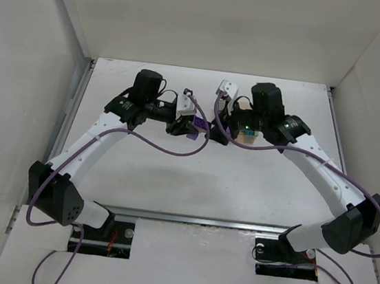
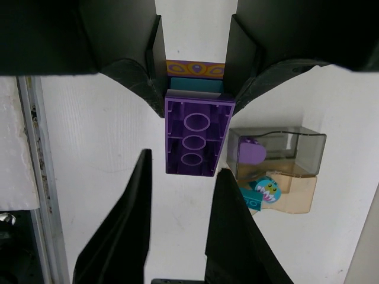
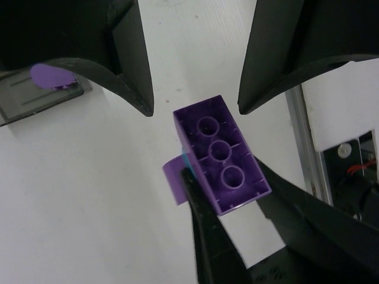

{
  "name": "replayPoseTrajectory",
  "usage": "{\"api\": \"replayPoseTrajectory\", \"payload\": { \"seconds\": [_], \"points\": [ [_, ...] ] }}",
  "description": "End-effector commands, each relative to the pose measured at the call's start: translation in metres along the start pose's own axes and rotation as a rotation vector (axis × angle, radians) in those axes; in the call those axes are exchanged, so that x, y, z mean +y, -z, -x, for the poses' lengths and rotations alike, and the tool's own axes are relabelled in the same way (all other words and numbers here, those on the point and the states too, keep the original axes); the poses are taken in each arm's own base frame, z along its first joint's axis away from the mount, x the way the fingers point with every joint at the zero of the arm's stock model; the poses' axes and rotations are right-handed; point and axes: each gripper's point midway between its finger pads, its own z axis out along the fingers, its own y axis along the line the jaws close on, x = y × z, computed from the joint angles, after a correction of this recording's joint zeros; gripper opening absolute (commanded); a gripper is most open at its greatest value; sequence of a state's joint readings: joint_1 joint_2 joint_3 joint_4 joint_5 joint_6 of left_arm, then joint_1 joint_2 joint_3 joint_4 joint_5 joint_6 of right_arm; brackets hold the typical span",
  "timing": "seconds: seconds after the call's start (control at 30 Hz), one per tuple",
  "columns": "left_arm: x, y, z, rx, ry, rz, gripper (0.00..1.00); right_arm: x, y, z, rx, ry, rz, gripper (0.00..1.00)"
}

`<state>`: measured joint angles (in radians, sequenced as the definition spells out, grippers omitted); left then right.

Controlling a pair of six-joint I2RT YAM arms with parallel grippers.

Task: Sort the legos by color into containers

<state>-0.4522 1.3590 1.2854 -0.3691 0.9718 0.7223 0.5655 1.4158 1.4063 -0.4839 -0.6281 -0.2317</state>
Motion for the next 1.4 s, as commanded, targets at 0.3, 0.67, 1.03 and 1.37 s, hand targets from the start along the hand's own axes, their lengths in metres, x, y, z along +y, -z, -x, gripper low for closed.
{"api": "replayPoseTrajectory", "payload": {
  "seconds": [0.3, 0.67, 1.03, 1.37],
  "points": [
    [-0.007, -0.001, 0.019, -0.056, -0.028, -0.097, 0.0, 0.021, -0.007, 0.015, -0.054, 0.151, 0.029, 0.53],
    [-0.01, -0.001, 0.027, -0.076, 0.043, -0.104, 0.0, 0.015, -0.018, 0.014, -0.036, 0.087, 0.01, 0.0],
    [0.002, 0.001, -0.034, 0.088, 0.185, 0.032, 0.0, -0.029, 0.022, 0.031, -0.194, -0.04, -0.177, 0.0],
    [0.001, 0.004, -0.068, 0.17, 0.271, 0.058, 0.0, -0.048, 0.035, 0.044, -0.232, -0.086, -0.27, 0.0]
  ]
}}
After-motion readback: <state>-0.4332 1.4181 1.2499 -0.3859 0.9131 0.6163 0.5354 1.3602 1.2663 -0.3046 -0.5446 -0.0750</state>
